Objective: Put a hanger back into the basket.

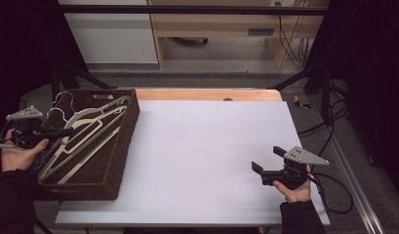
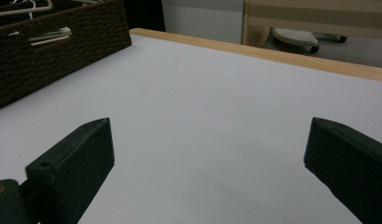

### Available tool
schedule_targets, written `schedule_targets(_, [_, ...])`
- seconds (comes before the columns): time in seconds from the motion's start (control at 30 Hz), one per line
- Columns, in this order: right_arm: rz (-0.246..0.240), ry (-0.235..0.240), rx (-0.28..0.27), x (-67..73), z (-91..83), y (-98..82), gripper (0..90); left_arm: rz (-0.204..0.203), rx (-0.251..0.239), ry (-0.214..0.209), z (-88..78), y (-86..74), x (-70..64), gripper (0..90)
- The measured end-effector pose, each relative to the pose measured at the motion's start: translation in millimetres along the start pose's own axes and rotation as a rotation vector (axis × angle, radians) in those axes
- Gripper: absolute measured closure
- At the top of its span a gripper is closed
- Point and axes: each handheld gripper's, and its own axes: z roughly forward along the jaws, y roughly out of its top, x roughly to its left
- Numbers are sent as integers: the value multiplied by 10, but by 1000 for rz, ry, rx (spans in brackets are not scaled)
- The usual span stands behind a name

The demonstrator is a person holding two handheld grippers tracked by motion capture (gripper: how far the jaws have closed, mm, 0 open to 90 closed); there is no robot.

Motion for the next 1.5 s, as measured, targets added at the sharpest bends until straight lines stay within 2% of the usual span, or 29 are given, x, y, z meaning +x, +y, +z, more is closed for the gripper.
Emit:
schedule_targets(0.23, [1,1,1,2,3,-1,19,-32,1,-8,82,-111,5,860])
schedule_targets(0.47, [0,0,0,1,1,0,19,-63,48,-16,196,-179,14,857])
schedule_targets(0.6, [1,2,2,2,3,-1,19,-106,41,-12,210,-229,41,854])
schedule_targets(0.63, [0,0,2,3,7,-2,19,-112,35,-3,227,-242,39,853])
schedule_targets(0.77, [1,1,4,7,12,-4,19,-132,85,50,261,-280,65,843])
schedule_targets(0.97, [-1,9,6,10,18,-8,19,-157,129,134,284,-285,111,815])
schedule_targets(1.0, [-1,9,7,10,18,-8,19,-153,143,146,284,-291,123,794])
schedule_targets(1.07, [-4,6,6,9,22,-9,19,-182,160,166,300,-312,147,742])
schedule_targets(1.13, [-4,6,9,10,22,-10,19,-182,175,186,310,-324,163,695])
schedule_targets(1.2, [0,5,9,16,26,-10,19,-184,184,199,321,-330,168,660])
schedule_targets(1.23, [-1,5,8,16,29,-11,19,-195,174,214,343,-339,167,636])
schedule_targets(1.33, [0,6,10,19,31,-12,19,-204,219,237,359,-351,193,549])
schedule_targets(1.37, [1,7,10,20,32,-12,19,-219,211,247,369,-358,195,523])
schedule_targets(1.5, [1,7,9,19,32,-12,19,-237,217,260,350,-374,228,473])
